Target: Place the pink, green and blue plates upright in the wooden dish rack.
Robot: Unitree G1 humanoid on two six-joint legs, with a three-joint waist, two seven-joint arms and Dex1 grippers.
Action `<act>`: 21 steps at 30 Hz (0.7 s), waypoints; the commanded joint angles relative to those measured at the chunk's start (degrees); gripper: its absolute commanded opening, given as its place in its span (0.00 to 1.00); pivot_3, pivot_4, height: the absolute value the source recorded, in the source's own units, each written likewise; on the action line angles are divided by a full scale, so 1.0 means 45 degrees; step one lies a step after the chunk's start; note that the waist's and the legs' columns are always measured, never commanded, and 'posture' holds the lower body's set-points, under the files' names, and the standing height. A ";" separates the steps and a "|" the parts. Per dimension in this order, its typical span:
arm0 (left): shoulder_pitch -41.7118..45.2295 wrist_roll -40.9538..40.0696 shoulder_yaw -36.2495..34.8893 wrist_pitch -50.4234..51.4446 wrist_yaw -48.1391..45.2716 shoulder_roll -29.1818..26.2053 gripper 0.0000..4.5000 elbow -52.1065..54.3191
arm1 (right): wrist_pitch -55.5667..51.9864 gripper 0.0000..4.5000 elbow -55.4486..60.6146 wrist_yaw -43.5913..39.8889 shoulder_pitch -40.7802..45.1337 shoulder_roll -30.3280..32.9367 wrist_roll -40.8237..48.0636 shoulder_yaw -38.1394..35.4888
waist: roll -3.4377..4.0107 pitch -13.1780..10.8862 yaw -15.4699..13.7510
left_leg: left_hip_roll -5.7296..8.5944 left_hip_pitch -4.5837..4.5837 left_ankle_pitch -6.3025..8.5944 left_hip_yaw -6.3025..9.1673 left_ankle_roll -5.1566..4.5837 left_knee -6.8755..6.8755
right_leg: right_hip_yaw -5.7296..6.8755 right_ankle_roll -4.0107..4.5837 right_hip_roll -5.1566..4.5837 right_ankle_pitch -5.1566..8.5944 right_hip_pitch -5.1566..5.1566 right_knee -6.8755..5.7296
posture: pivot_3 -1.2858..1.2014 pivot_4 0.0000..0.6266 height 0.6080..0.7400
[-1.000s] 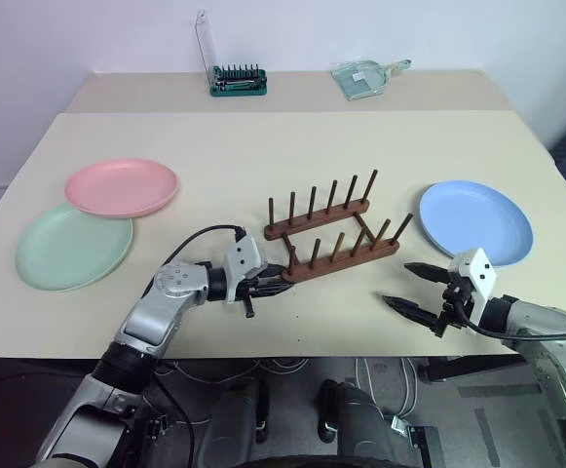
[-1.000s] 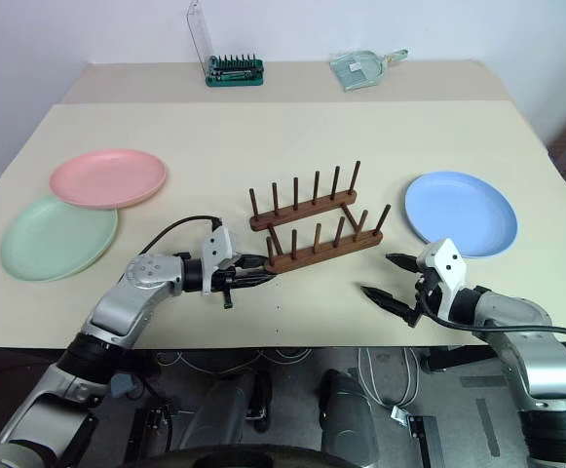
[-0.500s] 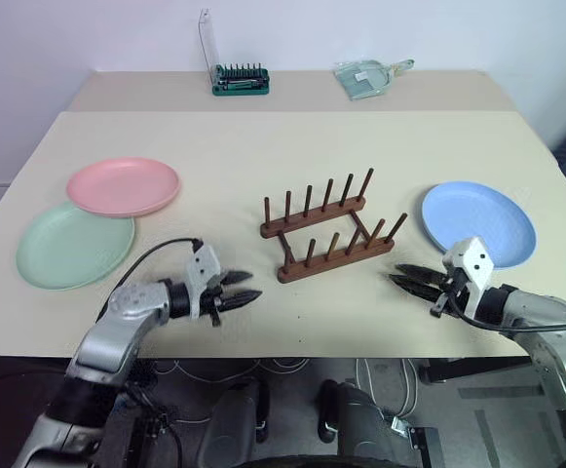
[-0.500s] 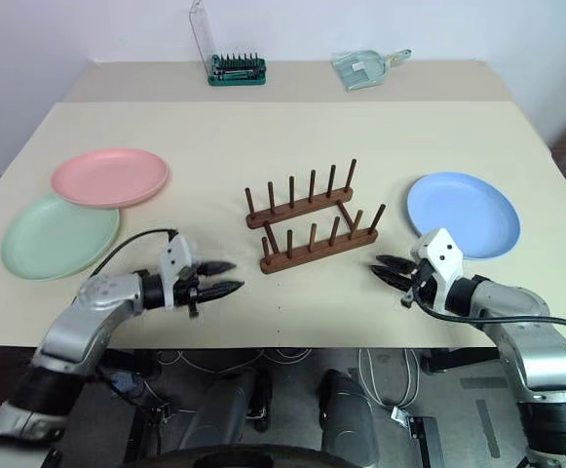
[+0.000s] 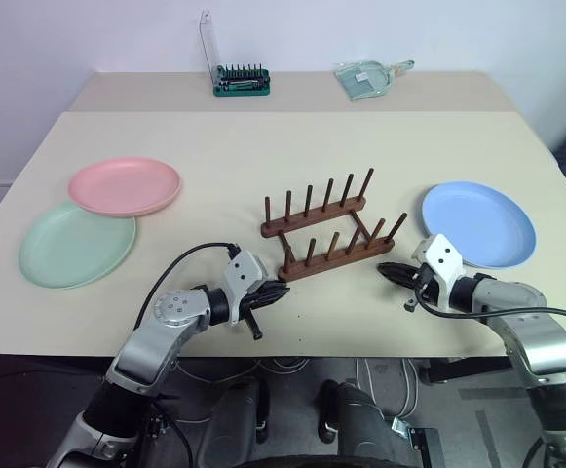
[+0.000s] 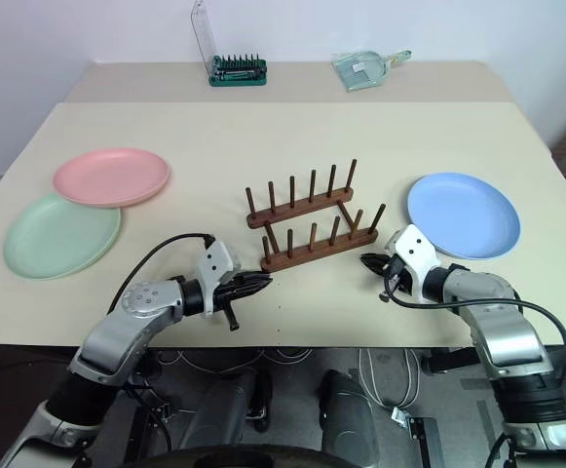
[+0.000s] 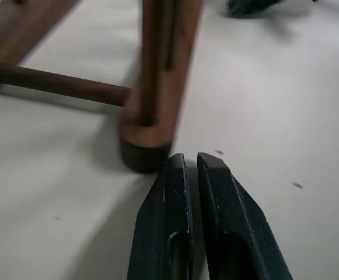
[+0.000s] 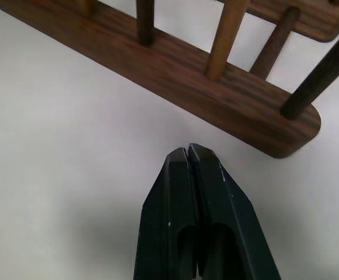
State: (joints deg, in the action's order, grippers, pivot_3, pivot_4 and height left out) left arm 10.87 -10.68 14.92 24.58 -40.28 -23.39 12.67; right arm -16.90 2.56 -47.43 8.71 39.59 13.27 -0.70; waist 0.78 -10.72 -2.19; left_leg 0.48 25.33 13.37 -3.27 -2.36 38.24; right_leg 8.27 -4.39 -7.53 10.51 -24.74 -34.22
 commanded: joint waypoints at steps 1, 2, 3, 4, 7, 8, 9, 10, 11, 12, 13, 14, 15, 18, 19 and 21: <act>0.0225 0.0602 -0.0468 -0.0592 0.0933 0.0181 0.07 -0.0894 | 0.0826 0.00 -0.0680 0.0332 0.0431 -0.0201 -0.0591 0.0113 | 0.0000 0.0003 0.0000 | 0.0000 -0.0001 0.0000 0.0000 0.0000 0.0001 | 0.0000 0.0001 0.0000 0.0000 0.0000 -0.0002 | 0.52 0.24 1.00; 0.0301 0.0655 -0.0547 -0.0741 0.1119 0.0268 0.07 -0.1123 | 0.0978 0.00 -0.0901 0.0370 0.0525 -0.0263 -0.0678 0.0132 | -0.0001 0.0005 0.0001 | 0.0000 -0.0005 0.0000 0.0000 0.0000 0.0001 | 0.0000 0.0001 0.0000 -0.0001 0.0002 -0.0002 | 0.52 0.24 1.00; 0.0375 0.0695 -0.0622 -0.0841 0.1269 0.0346 0.07 -0.1331 | 0.1112 0.00 -0.1067 0.0393 0.0598 -0.0321 -0.0726 0.0132 | -0.0005 0.0008 0.0006 | 0.0000 -0.0006 0.0000 0.0000 0.0000 0.0002 | 0.0000 0.0001 -0.0001 -0.0001 0.0005 -0.0002 | 0.52 0.24 1.00; 0.0436 0.0727 -0.0673 -0.0941 0.1376 0.0393 0.07 -0.1499 | 0.1233 0.00 -0.1184 0.0388 0.0649 -0.0364 -0.0741 0.0134 | -0.0006 0.0009 0.0007 | 0.0000 -0.0008 0.0000 0.0000 0.0000 0.0002 | 0.0000 0.0001 0.0000 -0.0001 0.0007 -0.0002 | 0.52 0.24 1.00; 0.0637 0.0767 -0.0791 -0.1248 0.1590 0.0474 0.07 -0.1942 | 0.1572 0.00 -0.1538 0.0388 0.0836 -0.0499 -0.0855 0.0187 | -0.0007 0.0011 0.0012 | -0.0001 -0.0011 -0.0001 0.0000 -0.0001 0.0002 | 0.0000 0.0001 0.0000 -0.0003 0.0009 -0.0006 | 0.52 0.24 1.00; 0.0748 0.0783 -0.0824 -0.1337 0.1655 0.0505 0.07 -0.2124 | 0.1734 0.00 -0.1780 0.0463 0.0963 -0.0583 -0.0951 0.0208 | -0.0010 0.0013 0.0019 | -0.0001 -0.0013 -0.0001 0.0000 -0.0001 0.0002 | 0.0000 0.0002 0.0000 -0.0003 0.0011 -0.0006 | 0.52 0.24 1.00; 0.0870 0.0795 -0.0851 -0.1421 0.1692 0.0556 0.07 -0.2295 | 0.1886 0.00 -0.2031 0.0538 0.1094 -0.0668 -0.1041 0.0223 | -0.0012 0.0015 0.0025 | -0.0002 -0.0015 -0.0001 -0.0001 -0.0001 0.0002 | 0.0000 0.0001 0.0001 -0.0004 0.0012 -0.0006 | 0.52 0.24 1.00; 0.1031 0.0810 -0.0873 -0.1509 0.1726 0.0631 0.07 -0.2503 | 0.2058 0.00 -0.2308 0.0628 0.1243 -0.0746 -0.1163 0.0253 | -0.0011 0.0016 0.0024 | -0.0003 -0.0017 -0.0002 -0.0001 0.0000 0.0002 | 0.0000 0.0001 0.0003 -0.0005 0.0014 -0.0008 | 0.52 0.24 1.00; 0.1208 0.0872 -0.0876 -0.1627 0.1789 0.0703 0.07 -0.2738 | 0.2247 0.00 -0.2566 0.0724 0.1382 -0.0814 -0.1277 0.0280 | -0.0013 0.0017 0.0018 | -0.0003 -0.0021 -0.0002 -0.0002 -0.0001 0.0003 | 0.0000 0.0000 0.0003 -0.0007 0.0018 -0.0008 | 0.52 0.24 1.00; 0.1337 0.0918 -0.0884 -0.1723 0.1826 0.0754 0.07 -0.2923 | 0.2396 0.00 -0.2762 0.0776 0.1488 -0.0867 -0.1363 0.0300 | -0.0013 0.0018 0.0013 | -0.0003 -0.0028 -0.0003 -0.0003 0.0000 0.0006 | -0.0001 0.0004 0.0004 -0.0009 0.0025 -0.0008 | 0.52 0.24 1.00; 0.1473 0.0944 -0.0889 -0.1787 0.1841 0.0805 0.07 -0.3114 | 0.2546 0.00 -0.2955 0.0837 0.1595 -0.0921 -0.1444 0.0311 | -0.0016 0.0020 0.0014 | -0.0003 -0.0029 -0.0004 -0.0003 0.0000 0.0008 | 0.0000 0.0007 0.0004 -0.0010 0.0027 -0.0008 | 0.52 0.24 1.00; 0.1596 0.0959 -0.0908 -0.1871 0.1864 0.0867 0.07 -0.3286 | 0.2657 0.00 -0.3138 0.0871 0.1697 -0.0970 -0.1501 0.0323 | -0.0017 0.0020 0.0011 | -0.0003 -0.0030 -0.0004 -0.0003 0.0001 0.0009 | 0.0000 0.0008 0.0004 -0.0010 0.0029 -0.0008 | 0.52 0.24 1.00; 0.1736 0.0954 -0.0940 -0.1918 0.1921 0.0965 0.07 -0.3464 | 0.2778 0.00 -0.3322 0.0897 0.1798 -0.1021 -0.1550 0.0334 | -0.0019 0.0021 0.0011 | -0.0003 -0.0031 -0.0004 -0.0002 0.0001 0.0009 | 0.0000 0.0007 0.0003 -0.0010 0.0032 -0.0007 | 0.52 0.24 1.00; 0.1935 0.0989 -0.0974 -0.2058 0.1981 0.1109 0.07 -0.3789 | 0.3052 0.00 -0.3701 0.0921 0.2005 -0.1125 -0.1657 0.0364 | -0.0020 0.0023 0.0011 | -0.0003 -0.0032 -0.0005 -0.0002 0.0000 0.0009 | 0.0000 -0.0015 0.0004 -0.0025 0.0034 -0.0007 | 0.52 0.24 1.00; 0.1952 0.1014 -0.0981 -0.2100 0.1967 0.1126 0.07 -0.3851 | 0.3118 0.00 -0.3784 0.0924 0.2050 -0.1145 -0.1680 0.0376 | -0.0021 0.0023 0.0011 | -0.0003 -0.0034 -0.0006 -0.0003 -0.0001 0.0009 | 0.0000 -0.0023 0.0003 -0.0030 0.0035 -0.0008 | 0.52 0.24 1.00; 0.1928 0.1011 -0.1013 -0.2142 0.1908 0.1117 0.07 -0.3890 | 0.3256 0.00 -0.3912 0.0937 0.2112 -0.1166 -0.1720 0.0400 | -0.0020 0.0024 0.0011 | -0.0003 -0.0037 -0.0006 -0.0003 -0.0001 0.0009 | 0.0000 -0.0023 0.0003 -0.0031 0.0037 -0.0009 | 0.52 0.24 1.00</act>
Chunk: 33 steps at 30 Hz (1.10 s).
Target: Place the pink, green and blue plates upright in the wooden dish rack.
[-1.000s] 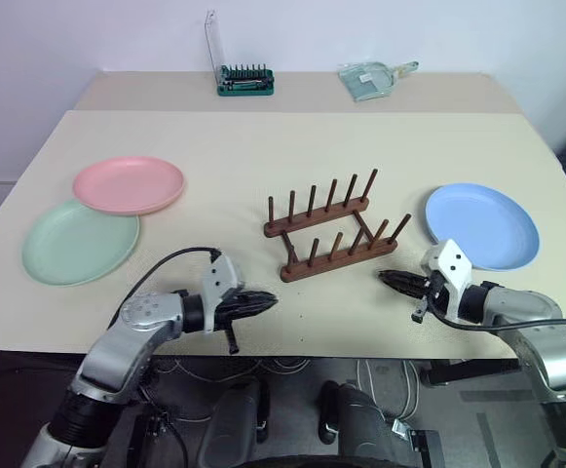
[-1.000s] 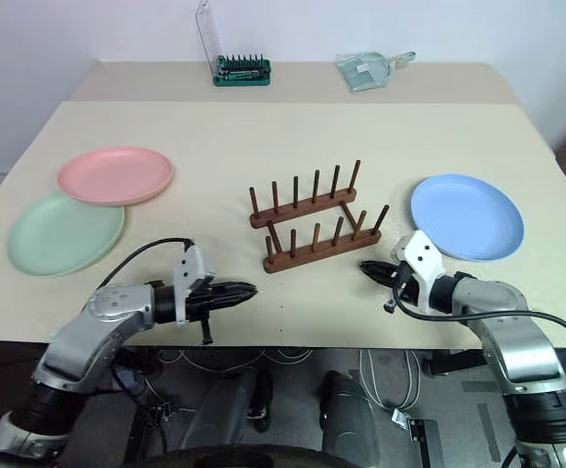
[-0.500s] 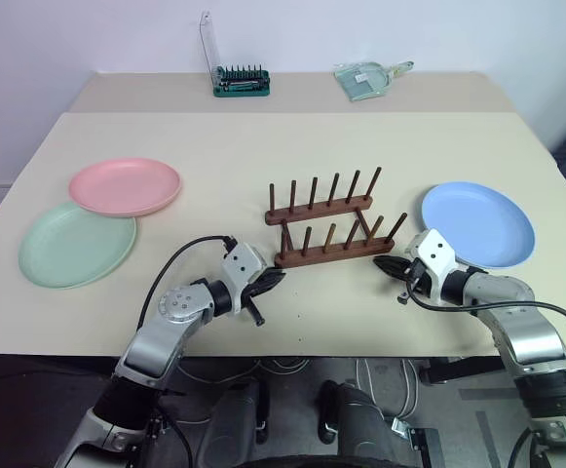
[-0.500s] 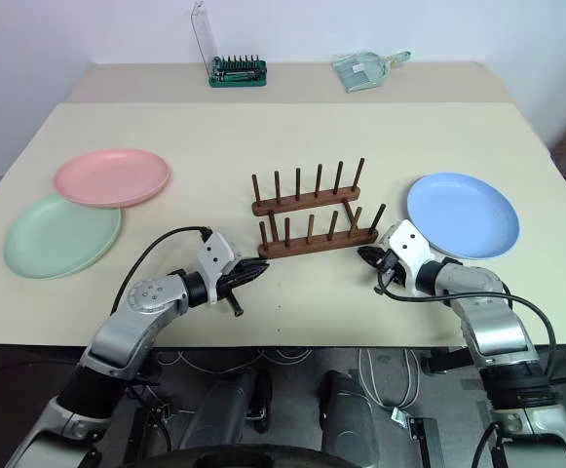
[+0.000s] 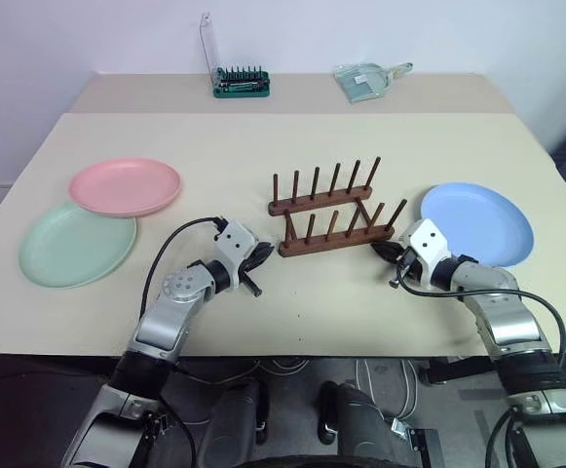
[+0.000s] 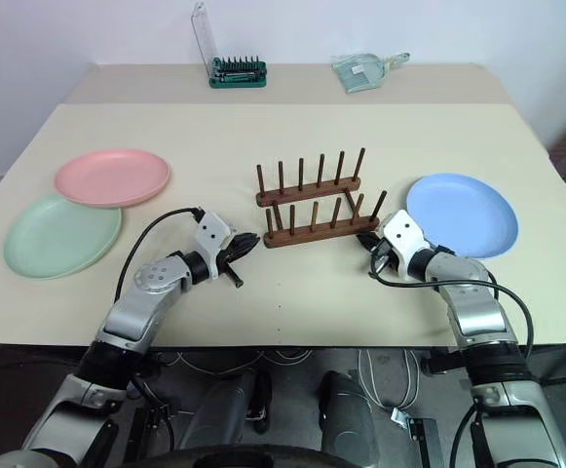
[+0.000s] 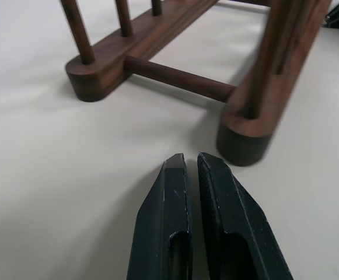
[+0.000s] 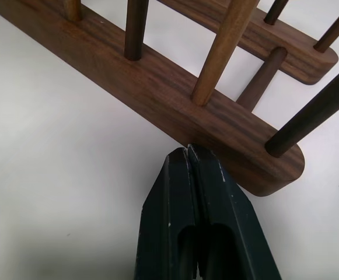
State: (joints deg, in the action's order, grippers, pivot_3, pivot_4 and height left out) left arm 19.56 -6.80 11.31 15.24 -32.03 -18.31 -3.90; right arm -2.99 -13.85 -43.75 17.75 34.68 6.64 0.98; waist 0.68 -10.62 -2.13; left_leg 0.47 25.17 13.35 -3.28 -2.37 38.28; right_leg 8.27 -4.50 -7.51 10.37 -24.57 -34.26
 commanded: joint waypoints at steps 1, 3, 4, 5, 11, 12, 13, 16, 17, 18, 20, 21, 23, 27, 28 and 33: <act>-0.0092 0.0071 -0.0300 -0.0044 -0.0048 -0.0134 0.07 -0.0146 | 0.0215 0.00 -0.0284 0.0108 0.0112 -0.0085 -0.0241 0.0019 | 0.0000 0.0000 0.0000 | 0.0000 0.0000 0.0000 -0.0001 0.0000 0.0000 | 0.0000 0.0000 0.0000 0.0000 0.0000 0.0000 | 0.52 0.24 1.00; -0.0378 -0.0326 -0.0563 0.0329 -0.0550 -0.0517 0.07 0.0211 | 0.0269 0.00 -0.0234 0.0059 0.0059 -0.0073 -0.0207 -0.0023 | 0.0000 0.0000 0.0040 | 0.0000 -0.0001 0.0000 0.0000 0.0000 0.0000 | 0.0000 0.0001 0.0000 0.0001 0.0000 0.0000 | 0.52 0.24 1.00; -0.0493 -0.0524 -0.0663 0.0536 -0.0786 -0.0663 0.07 0.0386 | 0.0275 0.00 -0.0201 0.0039 0.0030 -0.0064 -0.0185 -0.0039 | 0.0000 0.0000 0.0066 | -0.0004 -0.0002 0.0000 0.0000 0.0001 -0.0001 | 0.0000 0.0002 0.0002 0.0001 -0.0001 0.0000 | 0.52 0.24 1.00; -0.0761 -0.0892 -0.0656 0.0721 -0.1389 -0.0958 0.07 0.0873 | 0.0284 0.00 -0.0144 0.0009 -0.0032 -0.0032 -0.0163 -0.0056 | 0.0000 0.0000 0.0075 | -0.0009 -0.0002 0.0001 -0.0001 0.0001 -0.0004 | -0.0001 0.0003 0.0005 0.0002 -0.0003 0.0001 | 0.52 0.24 1.00; -0.1449 -0.1961 -0.0036 0.1663 -0.3343 -0.1894 0.07 0.2774 | 0.0339 0.00 -0.0137 -0.0070 -0.0133 0.0002 -0.0144 -0.0069 | 0.0001 0.0001 0.0079 | -0.0013 -0.0001 0.0003 -0.0003 0.0005 -0.0006 | -0.0003 0.0036 0.0002 0.0022 -0.0003 0.0009 | 0.52 0.24 1.00; -0.1278 -0.1803 0.0113 0.1693 -0.3237 -0.1734 0.07 0.2664 | 0.0357 0.00 -0.0184 -0.0065 -0.0101 -0.0020 -0.0161 -0.0052 | 0.0001 0.0001 0.0051 | -0.0012 -0.0001 0.0004 -0.0003 0.0007 -0.0003 | -0.0003 0.0036 -0.0001 0.0022 0.0000 0.0010 | 0.52 0.24 1.00; -0.1077 -0.1549 0.0303 0.1598 -0.3089 -0.1554 0.07 0.2479 | 0.0372 0.00 -0.0229 -0.0065 -0.0063 -0.0047 -0.0173 -0.0032 | 0.0000 0.0001 0.0017 | -0.0010 -0.0001 0.0015 -0.0004 0.0025 -0.0002 | -0.0004 0.0036 -0.0004 0.0022 0.0001 0.0010 | 0.52 0.24 1.00; -0.0706 -0.1015 0.0618 0.1330 -0.2754 -0.1195 0.07 0.2031 | 0.0398 0.00 -0.0297 -0.0060 0.0010 -0.0098 -0.0197 -0.0001 | -0.0002 0.0000 0.0003 | -0.0010 0.0000 0.0007 -0.0005 0.0011 -0.0003 | -0.0005 0.0036 -0.0003 0.0022 -0.0001 0.0010 | 0.52 0.24 1.00; -0.0467 -0.0764 0.0711 0.1294 -0.2393 -0.0893 0.07 0.1666 | 0.0422 0.00 -0.0350 -0.0051 0.0060 -0.0124 -0.0219 0.0020 | -0.0002 0.0000 0.0002 | -0.0010 0.0001 0.0003 -0.0006 0.0005 -0.0005 | -0.0005 0.0036 0.0001 0.0022 -0.0004 0.0008 | 0.52 0.24 1.00; -0.0204 -0.0435 0.0836 0.1156 -0.1921 -0.0522 0.07 0.1215 | 0.0448 0.00 -0.0422 -0.0032 0.0136 -0.0167 -0.0246 0.0048 | -0.0001 0.0000 0.0001 | -0.0010 0.0002 0.0003 -0.0005 0.0004 -0.0007 | -0.0005 0.0035 0.0005 0.0021 -0.0005 0.0008 | 0.52 0.24 1.00; 0.0137 0.0059 0.0910 0.1018 -0.1126 0.0046 0.07 0.0547 | 0.0497 0.00 -0.0527 -0.0021 0.0240 -0.0223 -0.0267 0.0075 | -0.0005 0.0003 -0.0001 | -0.0010 0.0000 0.0001 -0.0006 0.0002 -0.0004 | -0.0005 0.0025 0.0011 0.0014 -0.0001 0.0005 | 0.52 0.24 1.00; 0.0210 0.0144 0.0797 0.0972 -0.0821 0.0274 0.07 0.0336 | 0.0521 0.00 -0.0565 -0.0016 0.0291 -0.0254 -0.0282 0.0092 | -0.0007 0.0003 -0.0001 | -0.0010 -0.0002 0.0000 -0.0006 0.0001 -0.0002 | -0.0006 0.0015 0.0011 0.0007 0.0003 0.0005 | 0.52 0.24 1.00; 0.0279 0.0262 0.0551 0.1008 -0.0350 0.0562 0.07 0.0097 | 0.0563 0.00 -0.0624 0.0003 0.0352 -0.0296 -0.0313 0.0103 | -0.0008 0.0005 0.0028 | -0.0010 -0.0005 0.0000 -0.0007 0.0001 0.0001 | -0.0007 0.0000 0.0012 -0.0001 0.0007 0.0003 | 0.52 0.24 1.00; 0.0343 0.0488 0.0352 0.0762 0.0109 0.0644 0.07 -0.0230 | 0.0621 0.00 -0.0712 0.0035 0.0485 -0.0351 -0.0354 0.0150 | -0.0008 0.0005 0.0047 | -0.0023 -0.0013 0.0000 -0.0006 0.0001 0.0000 | -0.0009 0.0005 0.0024 -0.0003 0.0007 0.0001 | 0.52 0.24 1.00; 0.0387 0.0521 0.0303 0.0696 0.0218 0.0653 0.07 -0.0349 | 0.0635 0.00 -0.0718 0.0037 0.0513 -0.0362 -0.0362 0.0170 | -0.0008 0.0005 0.0058 | -0.0024 -0.0016 0.0000 -0.0006 0.0002 0.0000 | -0.0011 0.0010 0.0024 -0.0004 0.0007 0.0001 | 0.52 0.24 1.00; 0.0624 0.0602 0.0116 0.0455 0.0592 0.0677 0.07 -0.0814 | 0.0665 0.00 -0.0766 0.0028 0.0655 -0.0434 -0.0410 0.0226 | -0.0008 0.0005 0.0132 | -0.0030 -0.0020 -0.0001 -0.0007 0.0004 0.0000 | -0.0013 0.0022 0.0028 -0.0003 0.0008 0.0000 | 0.52 0.24 1.00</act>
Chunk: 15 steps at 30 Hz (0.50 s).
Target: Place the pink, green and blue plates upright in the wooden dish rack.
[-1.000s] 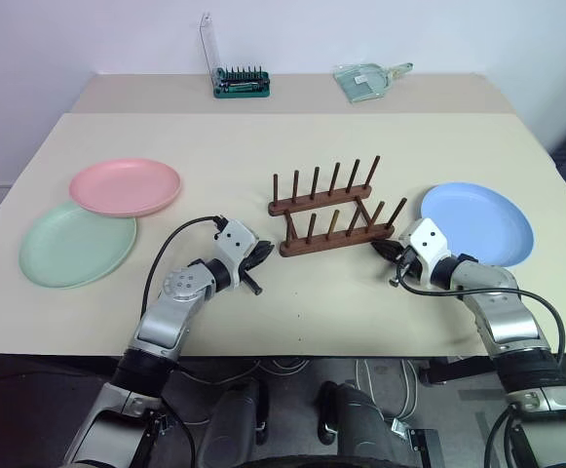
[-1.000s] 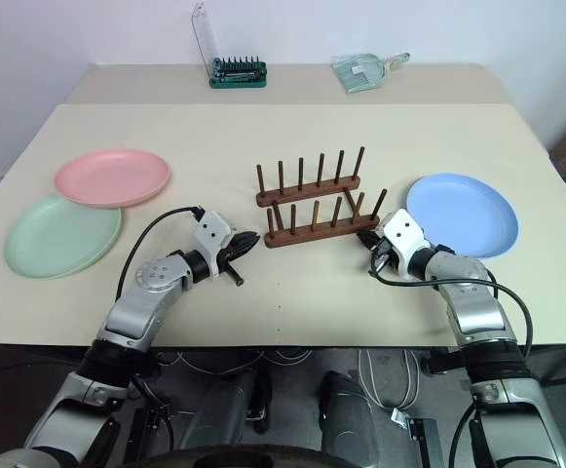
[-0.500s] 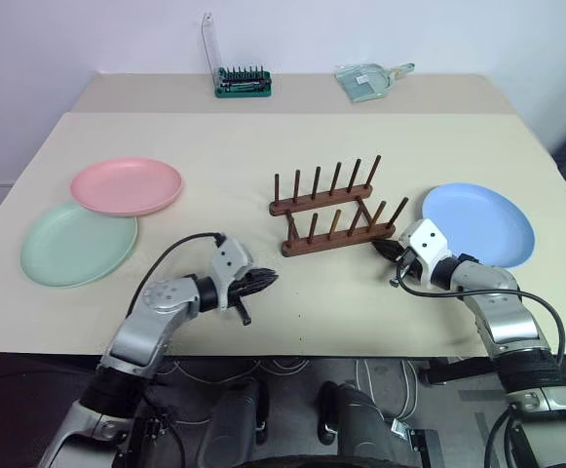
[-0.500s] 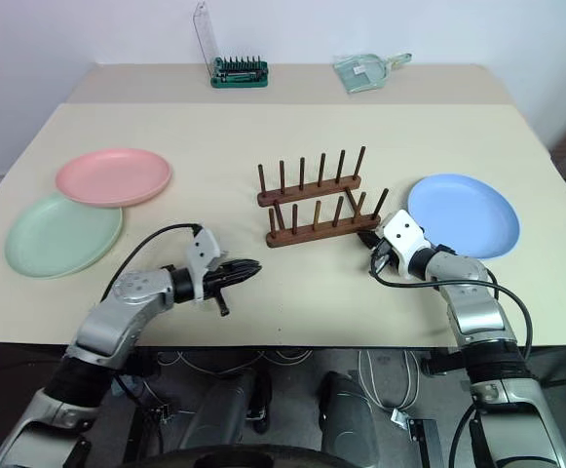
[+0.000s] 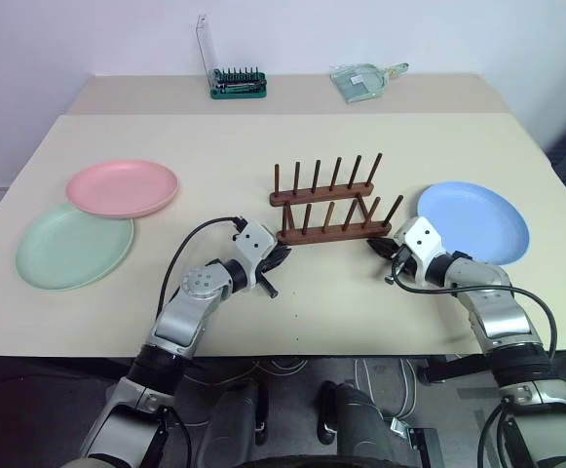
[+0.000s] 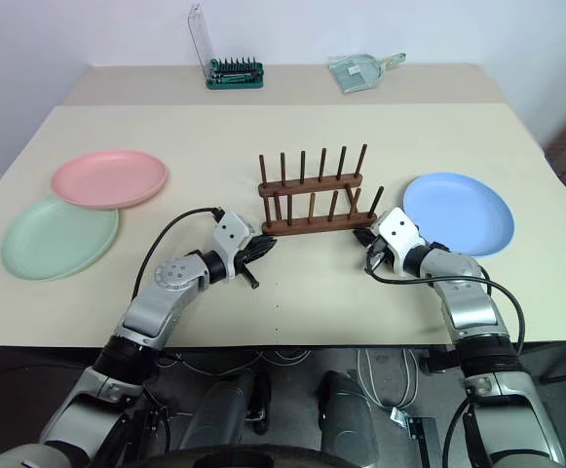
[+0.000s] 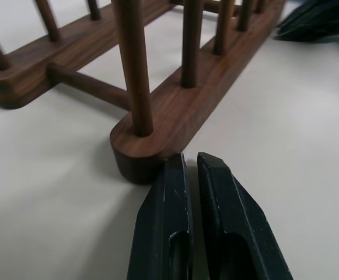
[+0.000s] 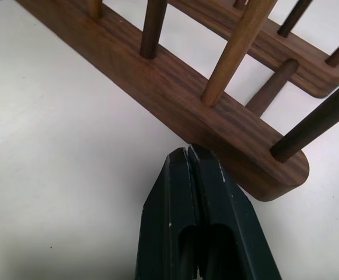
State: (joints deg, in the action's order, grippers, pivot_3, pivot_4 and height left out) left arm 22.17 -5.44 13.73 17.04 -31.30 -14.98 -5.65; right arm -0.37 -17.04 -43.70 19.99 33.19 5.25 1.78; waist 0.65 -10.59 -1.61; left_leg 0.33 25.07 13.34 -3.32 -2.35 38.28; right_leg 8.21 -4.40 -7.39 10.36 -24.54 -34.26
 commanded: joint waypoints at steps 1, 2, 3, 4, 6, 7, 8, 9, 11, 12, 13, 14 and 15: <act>0.0074 0.0311 -0.0440 0.0030 0.0491 -0.0052 0.07 -0.0496 | 0.0092 0.00 -0.0066 0.0015 0.0177 -0.0114 -0.0113 0.0051 | 0.0000 0.0000 0.0043 | -0.0001 0.0000 0.0000 0.0000 0.0000 0.0000 | 0.0000 0.0000 0.0000 -0.0001 0.0000 0.0000 | 0.52 0.24 1.00; 0.0087 0.0312 -0.0451 0.0023 0.0514 -0.0042 0.07 -0.0533 | 0.0090 0.00 -0.0068 0.0012 0.0193 -0.0127 -0.0121 0.0055 | 0.0000 0.0000 0.0071 | -0.0001 0.0000 0.0000 0.0001 0.0000 0.0000 | 0.0000 -0.0002 0.0000 -0.0002 0.0000 -0.0001 | 0.52 0.24 1.00; 0.0088 0.0321 -0.0451 0.0000 0.0516 -0.0035 0.07 -0.0549 | 0.0089 0.00 -0.0066 0.0008 0.0203 -0.0138 -0.0130 0.0061 | 0.0000 0.0000 0.0138 | -0.0001 0.0000 0.0000 0.0001 0.0000 0.0000 | 0.0000 -0.0008 0.0000 -0.0005 0.0000 -0.0002 | 0.52 0.24 1.00; 0.0083 0.0324 -0.0452 -0.0007 0.0509 -0.0027 0.07 -0.0554 | 0.0086 0.00 -0.0059 0.0001 0.0209 -0.0150 -0.0139 0.0062 | 0.0000 0.0000 0.0171 | -0.0001 0.0000 0.0000 0.0001 0.0000 0.0000 | 0.0000 -0.0008 0.0000 -0.0006 0.0000 -0.0002 | 0.52 0.24 1.00; 0.0057 0.0329 -0.0440 -0.0031 0.0497 -0.0021 0.07 -0.0545 | 0.0085 0.00 -0.0041 -0.0014 0.0209 -0.0171 -0.0152 0.0052 | 0.0000 0.0000 0.0181 | -0.0001 0.0000 0.0000 0.0001 0.0000 0.0000 | 0.0000 -0.0009 0.0000 -0.0007 0.0002 -0.0001 | 0.52 0.24 1.00; 0.0047 0.0330 -0.0436 -0.0038 0.0493 -0.0020 0.07 -0.0542 | 0.0083 0.00 -0.0035 -0.0017 0.0208 -0.0176 -0.0158 0.0046 | 0.0000 0.0000 0.0183 | -0.0001 0.0000 0.0000 0.0001 0.0000 0.0000 | 0.0000 -0.0009 0.0000 -0.0007 0.0002 -0.0001 | 0.52 0.24 1.00; 0.0037 0.0333 -0.0433 -0.0042 0.0489 -0.0022 0.07 -0.0538 | 0.0079 0.00 -0.0026 -0.0022 0.0207 -0.0177 -0.0160 0.0042 | 0.0000 0.0000 0.0184 | -0.0001 0.0000 0.0000 0.0001 0.0000 0.0000 | 0.0000 -0.0009 0.0000 -0.0007 0.0002 -0.0001 | 0.52 0.24 1.00; 0.0033 0.0335 -0.0434 -0.0048 0.0484 -0.0025 0.07 -0.0543 | 0.0076 0.00 -0.0024 -0.0023 0.0210 -0.0179 -0.0164 0.0043 | 0.0000 0.0000 0.0184 | -0.0001 0.0000 -0.0001 0.0001 0.0000 0.0000 | 0.0000 -0.0009 0.0000 -0.0007 0.0002 -0.0001 | 0.52 0.24 1.00; -0.0041 0.0295 -0.0460 -0.0055 0.0398 -0.0087 0.07 -0.0426 | 0.0049 0.00 0.0077 -0.0075 0.0183 -0.0132 -0.0131 0.0018 | 0.0000 0.0000 0.0186 | -0.0001 0.0000 0.0000 0.0001 0.0001 0.0000 | 0.0000 -0.0009 0.0000 -0.0007 0.0002 -0.0001 | 0.52 0.24 1.00; -0.0085 0.0279 -0.0470 -0.0060 0.0350 -0.0127 0.07 -0.0353 | 0.0031 0.00 0.0140 -0.0099 0.0163 -0.0105 -0.0115 0.0005 | 0.0000 0.0000 0.0187 | -0.0001 0.0000 0.0000 0.0001 0.0001 0.0000 | 0.0000 -0.0009 0.0000 -0.0007 0.0002 -0.0001 | 0.52 0.24 1.00; -0.0193 0.0202 -0.0521 -0.0024 0.0258 -0.0207 0.07 -0.0136 | -0.0003 0.00 0.0321 -0.0192 0.0086 -0.0010 -0.0064 -0.0035 | 0.0000 0.0000 0.0188 | -0.0001 0.0000 0.0000 0.0001 0.0001 0.0000 | -0.0001 -0.0008 -0.0001 -0.0007 0.0002 0.0000 | 0.52 0.24 1.00; -0.0361 0.0043 -0.0628 0.0037 0.0121 -0.0312 0.07 0.0181 | -0.0076 0.00 0.0603 -0.0354 -0.0035 0.0129 0.0050 -0.0110 | 0.0000 0.0000 0.0191 | -0.0001 0.0000 0.0000 0.0001 0.0001 -0.0001 | 0.0000 -0.0008 -0.0001 -0.0007 0.0002 0.0000 | 0.52 0.24 1.00; -0.0554 -0.0124 -0.0751 0.0132 -0.0014 -0.0425 0.07 0.0514 | -0.0172 0.00 0.0903 -0.0535 -0.0161 0.0267 0.0193 -0.0205 | 0.0000 -0.0001 0.0205 | -0.0001 0.0001 0.0000 0.0001 0.0001 -0.0002 | -0.0001 -0.0008 -0.0001 -0.0006 0.0001 0.0001 | 0.52 0.24 1.00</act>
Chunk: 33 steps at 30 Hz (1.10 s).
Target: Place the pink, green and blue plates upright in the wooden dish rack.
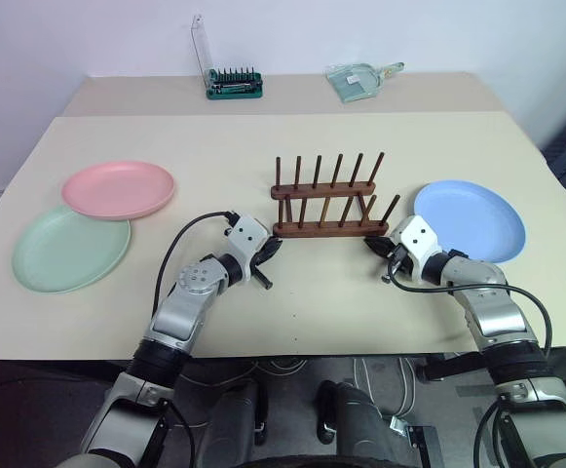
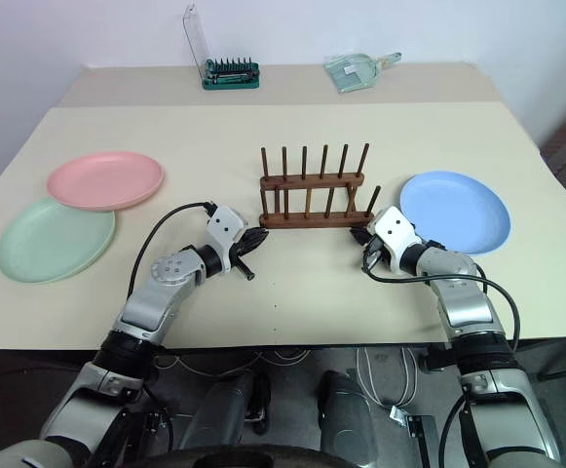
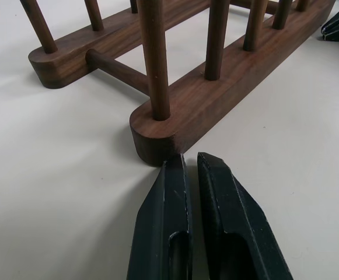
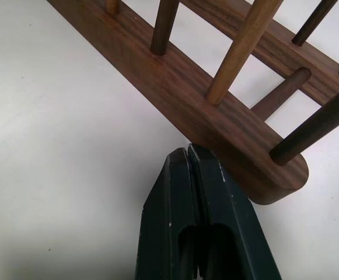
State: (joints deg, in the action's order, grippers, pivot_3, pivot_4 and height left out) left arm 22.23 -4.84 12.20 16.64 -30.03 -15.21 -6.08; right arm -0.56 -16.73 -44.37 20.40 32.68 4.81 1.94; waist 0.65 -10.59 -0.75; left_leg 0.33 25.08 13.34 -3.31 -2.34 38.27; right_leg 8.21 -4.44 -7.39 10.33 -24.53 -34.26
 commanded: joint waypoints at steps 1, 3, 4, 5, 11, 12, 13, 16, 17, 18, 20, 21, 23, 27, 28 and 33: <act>-0.0805 -0.0410 -0.0529 0.0308 -0.0440 -0.0525 0.07 0.0992 | -0.0272 0.00 0.1181 -0.0573 -0.0392 0.0525 0.0464 -0.0368 | 0.0000 -0.0001 0.0025 | -0.0001 0.0002 0.0001 -0.0001 0.0001 -0.0006 | -0.0002 0.0000 -0.0002 0.0001 -0.0005 0.0002 | 0.52 0.24 1.00; -0.1305 -0.0658 -0.0772 0.0458 -0.0688 -0.0848 0.07 0.1716 | -0.0619 0.00 0.1860 -0.0916 -0.0655 0.0792 0.0860 -0.0614 | 0.0002 -0.0003 0.0032 | -0.0001 0.0007 0.0001 -0.0002 0.0002 -0.0016 | -0.0002 -0.0001 -0.0003 0.0000 -0.0016 0.0004 | 0.52 0.24 1.00; -0.1554 -0.0799 -0.0916 0.0546 -0.0802 -0.1019 0.07 0.2061 | -0.0781 0.00 0.2163 -0.1043 -0.0792 0.0933 0.1007 -0.0705 | 0.0002 -0.0003 0.0023 | -0.0002 0.0011 0.0001 -0.0004 0.0002 -0.0021 | -0.0005 0.0000 -0.0003 -0.0001 -0.0025 0.0003 | 0.52 0.24 1.00; -0.1797 -0.0977 -0.1087 0.0671 -0.0912 -0.1187 0.07 0.2407 | -0.0902 0.00 0.2422 -0.1171 -0.0923 0.1080 0.1130 -0.0780 | 0.0003 -0.0004 0.0019 | -0.0004 0.0012 0.0002 -0.0003 0.0002 -0.0023 | -0.0004 0.0000 -0.0001 -0.0001 -0.0025 0.0003 | 0.52 0.24 1.00; -0.2658 -0.3311 -0.3912 0.2231 -0.0692 -0.1955 0.18 0.4989 | -0.2886 0.00 0.4883 -0.2690 -0.1251 0.2056 0.3247 -0.1451 | 0.0000 -0.0019 0.0002 | -0.0010 0.0032 0.0018 -0.0001 0.0031 -0.0018 | -0.0007 0.0037 -0.0009 0.0023 -0.0044 0.0008 | 0.52 0.24 1.00; -0.2598 -0.3676 -0.4552 0.2477 -0.0401 -0.1994 0.26 0.5284 | -0.3290 0.05 0.5161 -0.2811 -0.1145 0.2148 0.3541 -0.1485 | -0.0002 -0.0019 -0.0003 | -0.0010 0.0053 0.0018 0.0002 0.0031 -0.0016 | -0.0007 0.0036 -0.0010 0.0022 -0.0065 0.0006 | 0.52 0.24 1.00; -0.2557 -0.3927 -0.4976 0.2686 -0.0207 -0.2019 0.37 0.5499 | -0.3595 0.12 0.5364 -0.2881 -0.1083 0.2215 0.3739 -0.1511 | -0.0003 -0.0020 -0.0004 | -0.0009 0.0060 0.0017 0.0006 0.0030 -0.0012 | -0.0006 0.0037 -0.0012 0.0021 -0.0070 0.0006 | 0.52 0.24 1.00; -0.2254 -0.4177 -0.6126 0.3196 0.0749 -0.2134 0.70 0.5828 | -0.4445 0.40 0.6076 -0.3368 -0.1065 0.2515 0.4309 -0.1365 | -0.0003 -0.0019 -0.0034 | -0.0007 0.0058 0.0017 0.0006 0.0030 -0.0012 | -0.0005 0.0035 -0.0009 0.0020 -0.0063 0.0009 | 0.52 0.24 1.00; -0.2029 -0.4300 -0.6653 0.3430 0.1262 -0.2127 0.82 0.5867 | -0.4710 0.52 0.6364 -0.3542 -0.1057 0.2606 0.4526 -0.1307 | -0.0005 -0.0020 -0.0043 | -0.0003 0.0060 0.0016 0.0006 0.0029 -0.0013 | -0.0005 0.0035 -0.0009 0.0021 -0.0062 0.0011 | 0.52 0.24 1.00; -0.1726 -0.4416 -0.7238 0.3711 0.1879 -0.2146 0.91 0.5967 | -0.4989 0.61 0.6640 -0.3698 -0.1009 0.2668 0.4756 -0.1258 | -0.0008 -0.0022 -0.0042 | -0.0002 0.0060 0.0008 0.0005 0.0013 -0.0012 | -0.0005 0.0032 -0.0008 0.0020 -0.0060 0.0013 | 0.52 0.24 1.00; -0.0672 -0.4018 -0.8491 0.5048 0.4003 -0.2379 1.00 0.6178 | -0.5062 0.84 0.7015 -0.3718 -0.0684 0.2580 0.4793 -0.1073 | -0.0055 -0.0050 -0.0032 | 0.0000 0.0062 0.0006 0.0005 0.0010 -0.0012 | -0.0005 0.0020 -0.0004 0.0013 -0.0059 0.0015 | 0.52 0.24 1.00; -0.0164 -0.3608 -0.8844 0.5949 0.5048 -0.2534 1.00 0.6069 | -0.5097 0.94 0.7113 -0.3732 -0.0543 0.2524 0.4813 -0.1001 | -0.0082 -0.0065 -0.0026 | -0.0001 0.0062 0.0004 0.0012 0.0010 -0.0010 | -0.0005 -0.0001 0.0001 0.0000 -0.0060 0.0008 | 0.52 0.24 1.00; 0.0577 -0.2953 -0.9294 0.7445 0.6594 -0.2722 1.00 0.5688 | -0.5158 0.94 0.7208 -0.3801 -0.0405 0.2488 0.4853 -0.0892 | -0.0100 -0.0067 -0.0017 | -0.0003 0.0058 -0.0001 0.0022 0.0017 -0.0007 | -0.0004 -0.0005 0.0012 -0.0002 -0.0052 0.0002 | 0.52 0.24 1.00; 0.1852 -0.2027 -1.0379 0.9151 0.8776 -0.2836 1.00 0.4866 | -0.5085 0.94 0.7142 -0.3885 -0.0199 0.2449 0.4797 -0.0691 | -0.0112 -0.0073 -0.0021 | 0.0004 0.0055 -0.0003 0.0012 0.0015 -0.0010 | -0.0006 -0.0015 0.0012 -0.0003 -0.0046 0.0008 | 0.52 0.24 1.00; 0.2060 -0.1901 -1.0548 0.9518 0.9034 -0.2907 1.00 0.4696 | -0.5051 0.94 0.7137 -0.3882 -0.0178 0.2439 0.4788 -0.0670 | -0.0123 -0.0080 -0.0023 | 0.0004 0.0056 -0.0003 0.0012 0.0015 -0.0011 | -0.0006 -0.0015 0.0013 -0.0004 -0.0046 0.0006 | 0.52 0.24 1.00; 0.2802 -0.1765 -1.0937 1.1092 0.9513 -0.2793 1.00 0.4215 | -0.5017 0.94 0.7228 -0.3779 -0.0182 0.2343 0.4805 -0.0659 | -0.0212 -0.0102 -0.0100 | 0.0004 0.0058 -0.0008 0.0018 0.0029 -0.0010 | -0.0004 -0.0013 0.0015 -0.0003 -0.0045 0.0007 | 0.52 0.24 1.00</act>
State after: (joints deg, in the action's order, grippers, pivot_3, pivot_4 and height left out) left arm 33.25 -13.10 -35.90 65.18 12.31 -27.34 12.15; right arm -23.69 14.04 -61.56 18.68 43.46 25.74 -0.39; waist -0.31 -11.05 -1.20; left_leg 0.35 25.34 13.35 -3.24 -2.15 38.23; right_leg 8.19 -4.49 -7.33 10.31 -24.74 -34.21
